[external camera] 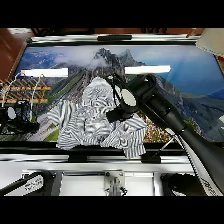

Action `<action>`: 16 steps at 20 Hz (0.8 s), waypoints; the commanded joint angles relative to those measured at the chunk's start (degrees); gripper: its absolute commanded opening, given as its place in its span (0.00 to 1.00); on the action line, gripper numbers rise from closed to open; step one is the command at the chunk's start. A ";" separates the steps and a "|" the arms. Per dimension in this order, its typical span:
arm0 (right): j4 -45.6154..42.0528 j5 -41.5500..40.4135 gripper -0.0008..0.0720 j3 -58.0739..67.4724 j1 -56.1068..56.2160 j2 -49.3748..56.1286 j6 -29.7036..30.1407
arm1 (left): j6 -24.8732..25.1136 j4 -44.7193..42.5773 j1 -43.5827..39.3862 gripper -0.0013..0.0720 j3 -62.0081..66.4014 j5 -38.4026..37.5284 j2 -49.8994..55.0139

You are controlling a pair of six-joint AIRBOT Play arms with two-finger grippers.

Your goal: Fold the shirts.

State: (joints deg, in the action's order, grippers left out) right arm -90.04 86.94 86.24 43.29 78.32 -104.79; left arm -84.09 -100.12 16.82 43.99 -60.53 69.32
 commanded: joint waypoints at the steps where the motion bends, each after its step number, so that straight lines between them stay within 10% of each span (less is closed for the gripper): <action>1: 0.00 0.09 0.14 0.00 0.02 -0.02 0.00 | 0.15 -0.04 0.07 0.65 0.02 1.01 0.31; 16: 0.15 0.09 0.14 0.00 0.02 -0.02 0.00 | 1.18 0.70 2.08 0.62 0.00 1.60 1.73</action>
State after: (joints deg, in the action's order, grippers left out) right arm -89.93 87.05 86.24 43.29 78.32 -104.79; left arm -83.11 -99.55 18.87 43.99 -58.98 70.48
